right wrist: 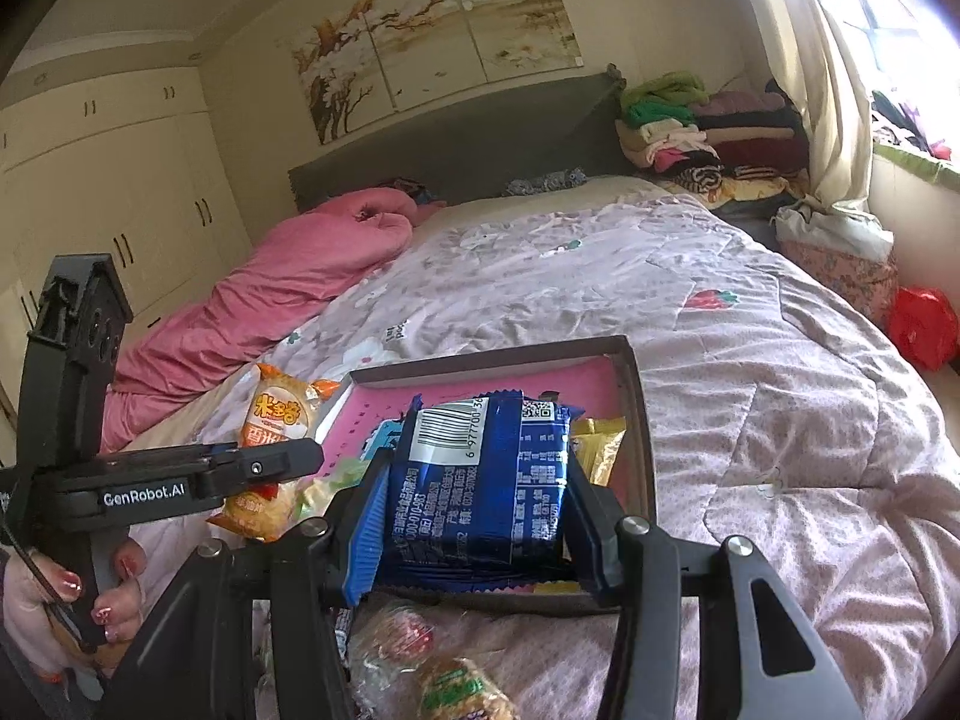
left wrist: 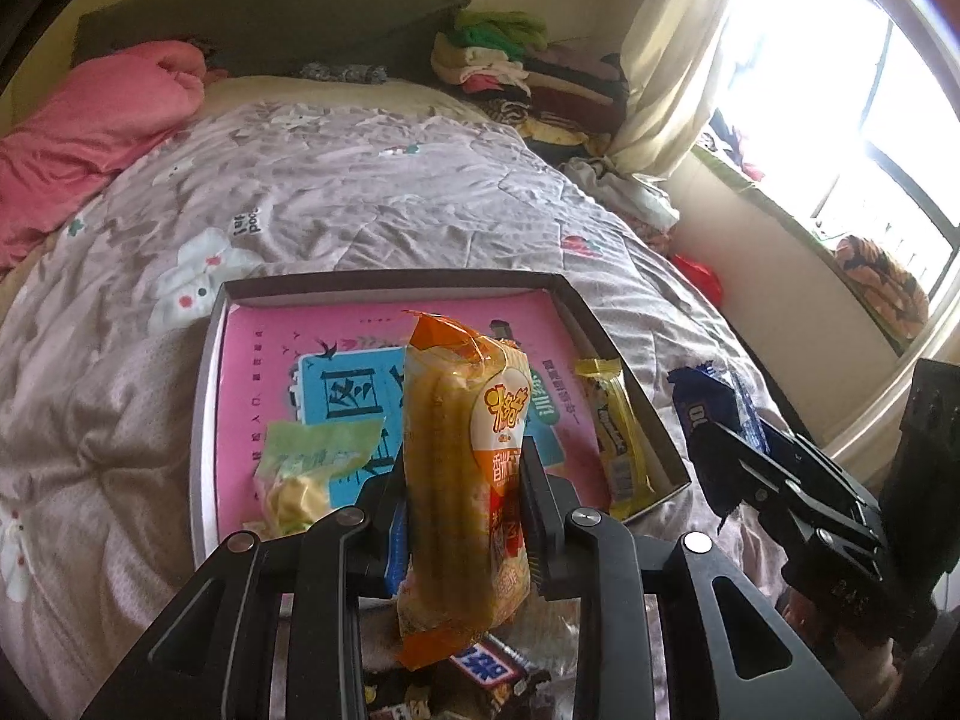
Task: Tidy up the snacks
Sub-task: 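Carry the cracker bag and biscuit pack over the tray and lower them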
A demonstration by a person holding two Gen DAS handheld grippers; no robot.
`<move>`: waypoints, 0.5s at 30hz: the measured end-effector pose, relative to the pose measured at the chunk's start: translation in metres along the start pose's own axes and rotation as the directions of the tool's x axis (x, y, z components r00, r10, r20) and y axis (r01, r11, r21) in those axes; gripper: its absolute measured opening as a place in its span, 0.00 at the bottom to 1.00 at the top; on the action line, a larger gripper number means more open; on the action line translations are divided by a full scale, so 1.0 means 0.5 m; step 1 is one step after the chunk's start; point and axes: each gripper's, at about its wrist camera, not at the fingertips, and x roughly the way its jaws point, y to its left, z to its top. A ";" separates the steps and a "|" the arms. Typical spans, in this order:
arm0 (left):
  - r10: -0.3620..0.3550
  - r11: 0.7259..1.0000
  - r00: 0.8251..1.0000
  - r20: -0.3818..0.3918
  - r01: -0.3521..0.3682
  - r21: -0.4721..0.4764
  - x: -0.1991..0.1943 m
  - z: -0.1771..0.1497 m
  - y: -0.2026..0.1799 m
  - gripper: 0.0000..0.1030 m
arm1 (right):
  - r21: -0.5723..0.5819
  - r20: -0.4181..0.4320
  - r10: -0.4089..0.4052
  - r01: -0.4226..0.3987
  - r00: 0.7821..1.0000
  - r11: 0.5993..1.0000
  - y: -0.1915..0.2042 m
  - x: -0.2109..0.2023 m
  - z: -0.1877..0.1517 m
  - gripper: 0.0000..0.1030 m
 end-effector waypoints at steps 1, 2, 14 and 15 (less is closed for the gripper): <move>-0.002 1.000 1.000 -0.003 0.002 0.001 0.004 0.001 -0.001 0.30 | 0.007 -0.002 -0.003 0.003 1.000 1.000 -0.004 0.005 0.002 0.50; -0.003 1.000 1.000 -0.008 0.003 0.002 0.010 0.001 -0.002 0.30 | 0.009 -0.003 -0.002 0.003 1.000 1.000 -0.007 0.008 0.003 0.50; 0.026 1.000 0.997 -0.069 -0.027 -0.009 0.080 0.000 0.001 0.30 | 0.016 -0.066 0.002 -0.001 0.998 1.000 -0.018 0.070 0.003 0.50; 0.032 0.999 0.997 -0.073 -0.032 -0.006 0.085 -0.001 0.001 0.30 | 0.012 -0.075 0.003 -0.002 0.997 1.000 -0.015 0.076 0.002 0.50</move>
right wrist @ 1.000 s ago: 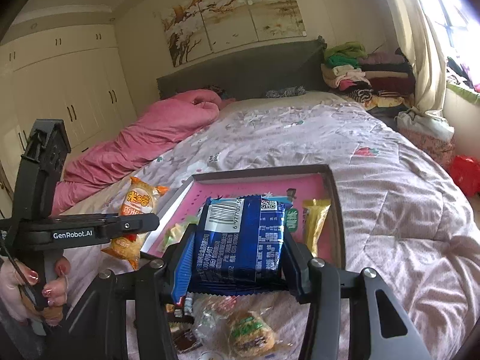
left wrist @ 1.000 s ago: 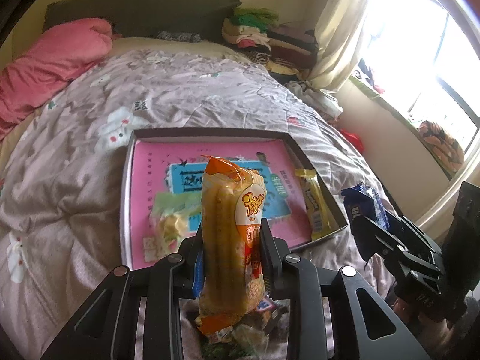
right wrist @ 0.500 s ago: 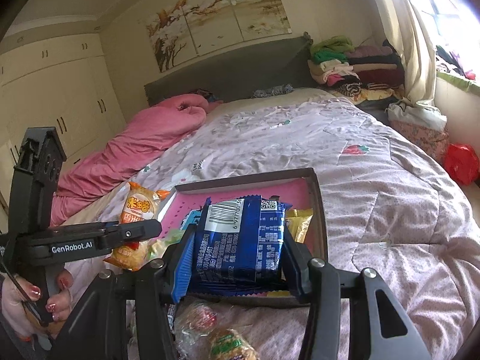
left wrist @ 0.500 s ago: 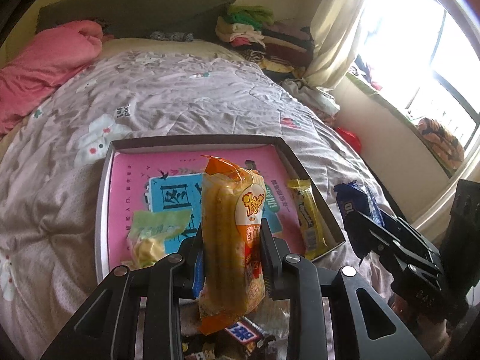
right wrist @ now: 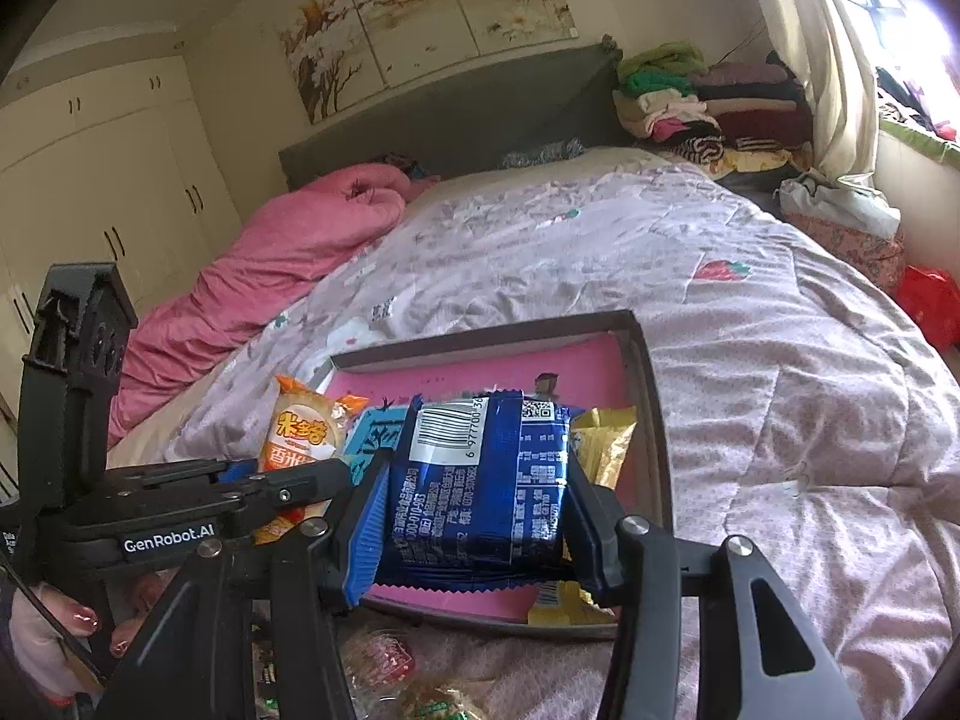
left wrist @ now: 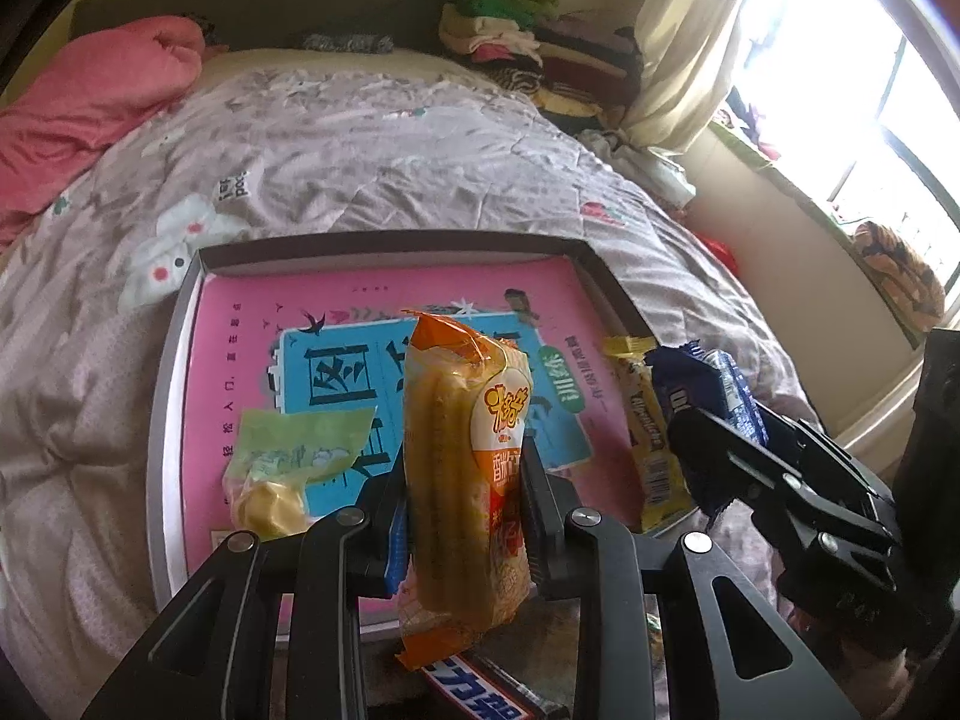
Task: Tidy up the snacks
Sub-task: 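Carry the cracker bag and biscuit pack over the tray and lower them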
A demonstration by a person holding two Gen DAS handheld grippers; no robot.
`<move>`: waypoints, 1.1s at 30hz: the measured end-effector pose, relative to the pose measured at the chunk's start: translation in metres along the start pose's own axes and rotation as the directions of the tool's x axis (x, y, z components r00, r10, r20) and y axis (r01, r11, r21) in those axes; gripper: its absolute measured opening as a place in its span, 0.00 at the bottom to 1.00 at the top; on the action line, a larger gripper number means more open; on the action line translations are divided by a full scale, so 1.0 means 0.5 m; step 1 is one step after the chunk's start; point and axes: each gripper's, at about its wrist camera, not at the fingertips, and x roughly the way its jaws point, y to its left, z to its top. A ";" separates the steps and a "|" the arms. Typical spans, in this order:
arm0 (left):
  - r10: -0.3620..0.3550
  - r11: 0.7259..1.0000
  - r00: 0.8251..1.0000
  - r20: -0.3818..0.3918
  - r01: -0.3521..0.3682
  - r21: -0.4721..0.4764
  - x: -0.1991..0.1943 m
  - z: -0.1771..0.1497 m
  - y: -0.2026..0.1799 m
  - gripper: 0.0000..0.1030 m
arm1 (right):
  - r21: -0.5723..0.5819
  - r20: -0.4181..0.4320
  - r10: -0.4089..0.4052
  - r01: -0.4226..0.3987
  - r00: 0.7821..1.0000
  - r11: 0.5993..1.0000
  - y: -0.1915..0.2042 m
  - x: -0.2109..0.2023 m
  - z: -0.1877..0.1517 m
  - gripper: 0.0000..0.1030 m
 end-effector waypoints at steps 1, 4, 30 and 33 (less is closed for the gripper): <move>0.002 1.000 1.000 -0.004 -0.002 0.001 0.004 -0.001 0.000 0.30 | -0.004 -0.009 0.003 -0.003 1.000 1.000 0.002 0.006 -0.001 0.50; -0.001 1.000 1.000 -0.014 0.001 0.001 0.016 -0.002 0.001 0.30 | -0.028 -0.037 0.010 -0.011 0.999 1.000 0.011 0.024 -0.006 0.50; 0.049 0.999 0.994 -0.093 -0.048 0.009 0.068 0.001 0.024 0.29 | -0.082 -0.195 -0.002 -0.015 0.981 0.997 0.022 0.108 -0.041 0.50; 0.045 0.999 0.995 -0.093 -0.045 0.002 0.068 0.001 0.026 0.29 | -0.099 -0.206 -0.014 -0.007 0.979 0.995 0.026 0.114 -0.046 0.50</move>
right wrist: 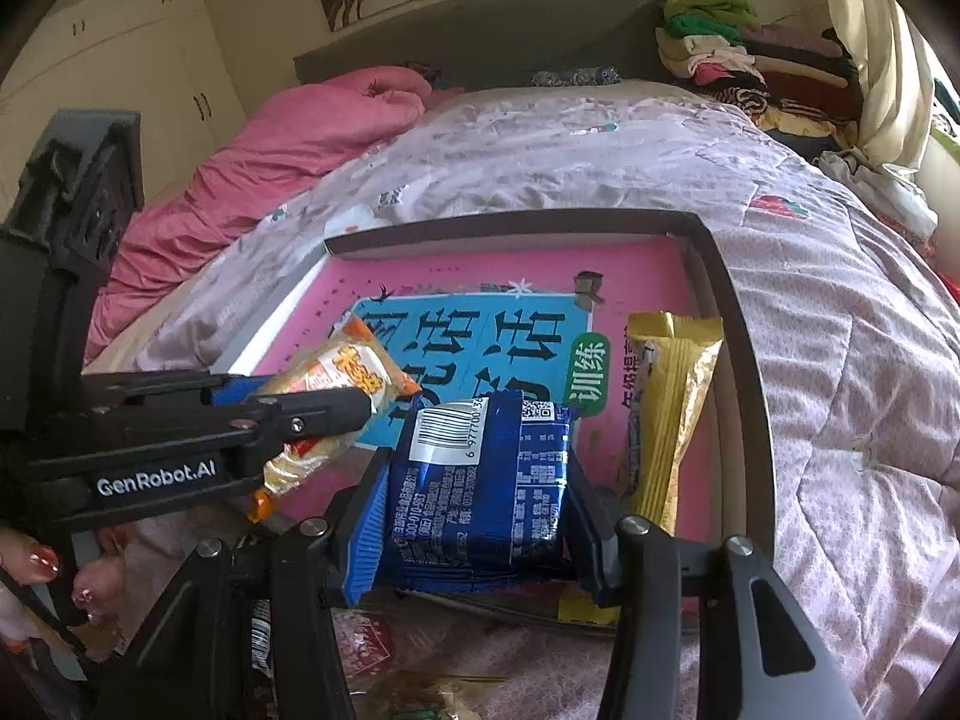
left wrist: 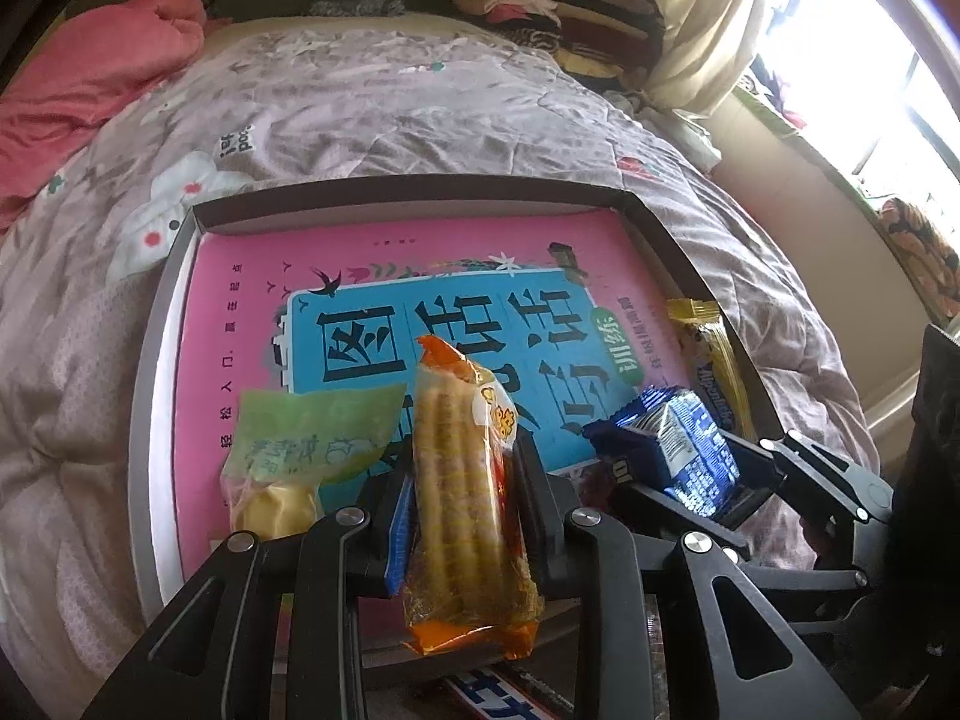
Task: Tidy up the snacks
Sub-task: 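Carry the cracker bag and biscuit pack over the tray and lower them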
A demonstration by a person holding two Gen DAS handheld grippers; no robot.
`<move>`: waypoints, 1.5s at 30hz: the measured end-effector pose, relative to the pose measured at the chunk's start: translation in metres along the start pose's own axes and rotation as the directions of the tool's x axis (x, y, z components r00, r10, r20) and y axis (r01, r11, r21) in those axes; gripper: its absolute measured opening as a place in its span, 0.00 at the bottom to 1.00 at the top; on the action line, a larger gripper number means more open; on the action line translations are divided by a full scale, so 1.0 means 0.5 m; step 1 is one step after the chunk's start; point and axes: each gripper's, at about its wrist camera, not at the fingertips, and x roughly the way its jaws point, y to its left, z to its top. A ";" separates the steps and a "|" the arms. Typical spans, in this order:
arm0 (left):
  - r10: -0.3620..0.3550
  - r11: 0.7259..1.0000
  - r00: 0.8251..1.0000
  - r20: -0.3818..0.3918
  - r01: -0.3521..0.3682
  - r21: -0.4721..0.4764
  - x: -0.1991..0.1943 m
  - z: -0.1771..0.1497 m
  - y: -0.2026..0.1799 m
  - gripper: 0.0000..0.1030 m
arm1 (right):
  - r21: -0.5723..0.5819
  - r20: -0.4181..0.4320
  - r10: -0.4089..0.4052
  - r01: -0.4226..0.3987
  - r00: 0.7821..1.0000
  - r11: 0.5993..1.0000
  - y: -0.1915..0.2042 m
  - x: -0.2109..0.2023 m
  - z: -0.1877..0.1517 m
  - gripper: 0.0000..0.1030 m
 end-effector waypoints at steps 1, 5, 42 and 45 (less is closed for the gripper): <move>0.001 1.000 1.000 -0.001 -0.001 0.001 0.001 0.000 0.000 0.29 | -0.002 -0.002 0.000 0.000 1.000 1.000 0.002 0.001 -0.001 0.50; 0.001 1.000 1.000 -0.001 -0.001 0.001 0.003 -0.004 0.002 0.29 | 0.015 -0.016 0.010 -0.010 1.000 1.000 -0.002 0.006 -0.004 0.50; -0.011 1.000 1.000 -0.008 0.011 -0.013 0.009 -0.019 0.005 0.39 | 0.012 0.023 -0.043 0.043 0.999 0.999 0.000 -0.024 -0.001 0.52; -0.001 1.000 1.000 -0.005 0.001 -0.014 0.004 -0.018 0.007 0.41 | 0.008 0.021 -0.045 0.045 0.999 0.999 0.002 -0.024 0.000 0.52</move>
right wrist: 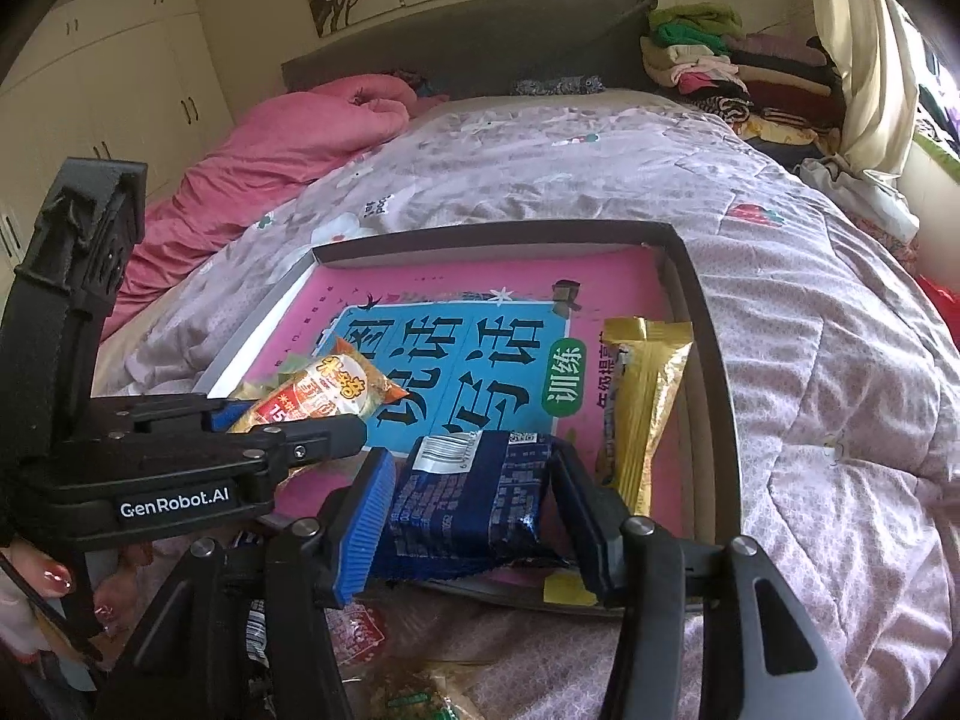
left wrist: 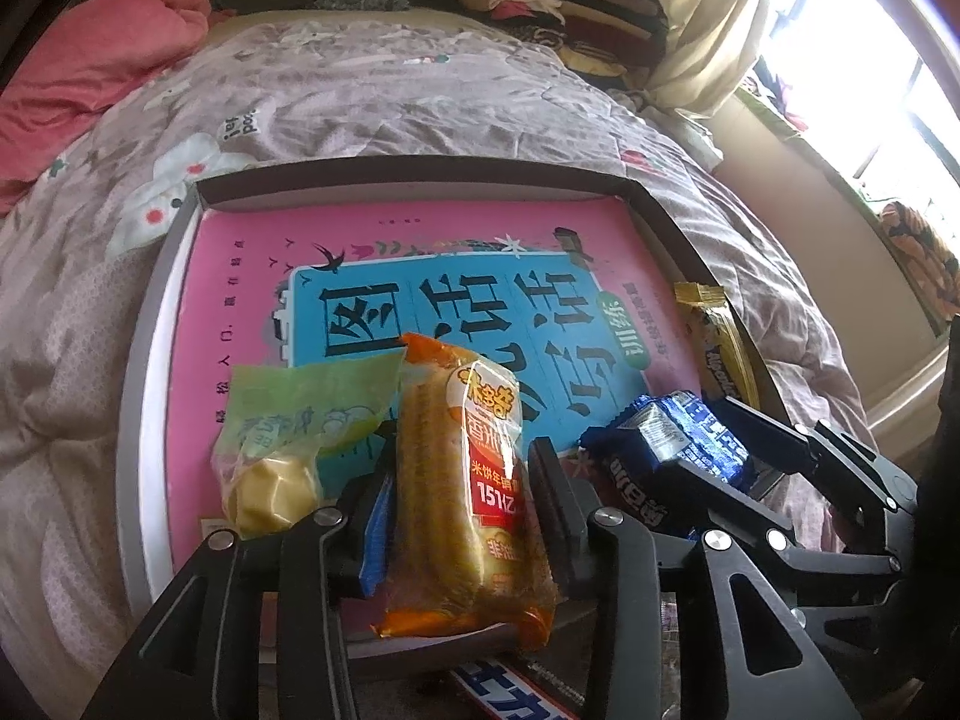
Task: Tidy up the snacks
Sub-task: 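Carry the cracker bag and biscuit pack over the tray and lower them, then open both tools to release the snacks in the tray and withdraw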
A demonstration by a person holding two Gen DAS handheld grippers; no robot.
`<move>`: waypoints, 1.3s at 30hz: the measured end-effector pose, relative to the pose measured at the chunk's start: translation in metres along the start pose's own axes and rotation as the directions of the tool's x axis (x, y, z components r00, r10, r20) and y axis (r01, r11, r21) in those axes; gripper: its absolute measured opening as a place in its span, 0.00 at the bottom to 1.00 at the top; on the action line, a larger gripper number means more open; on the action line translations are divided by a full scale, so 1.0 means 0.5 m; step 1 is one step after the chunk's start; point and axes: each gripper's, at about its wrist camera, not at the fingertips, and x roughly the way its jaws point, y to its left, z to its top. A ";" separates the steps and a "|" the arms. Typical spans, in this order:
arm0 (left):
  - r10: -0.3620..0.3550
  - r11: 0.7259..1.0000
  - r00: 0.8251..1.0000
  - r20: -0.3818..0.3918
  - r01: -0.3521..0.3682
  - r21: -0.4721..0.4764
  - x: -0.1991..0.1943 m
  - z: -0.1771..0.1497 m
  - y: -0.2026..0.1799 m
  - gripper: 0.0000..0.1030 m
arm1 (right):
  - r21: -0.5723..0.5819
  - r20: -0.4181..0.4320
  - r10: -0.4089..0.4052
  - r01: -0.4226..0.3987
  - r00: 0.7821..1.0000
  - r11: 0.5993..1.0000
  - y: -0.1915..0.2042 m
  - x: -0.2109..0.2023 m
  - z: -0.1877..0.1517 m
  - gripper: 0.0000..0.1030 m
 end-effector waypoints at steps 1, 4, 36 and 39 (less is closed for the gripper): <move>-0.003 1.000 1.000 0.003 0.003 0.001 -0.003 0.000 0.001 0.42 | -0.005 -0.003 0.000 0.000 1.000 1.000 0.001 -0.001 0.000 0.52; -0.002 1.000 1.000 0.014 0.002 -0.001 -0.012 -0.001 0.007 0.44 | -0.021 -0.004 -0.005 0.005 1.000 1.000 0.005 -0.005 -0.004 0.52; 0.011 1.000 0.995 0.101 -0.010 -0.014 -0.077 0.024 0.008 0.65 | 0.015 0.114 -0.032 0.030 0.993 0.999 -0.017 -0.048 0.017 0.59; 0.009 1.000 0.993 0.118 -0.005 -0.031 -0.098 0.021 0.012 0.68 | 0.028 0.132 -0.019 0.016 0.991 0.999 -0.020 -0.060 0.019 0.61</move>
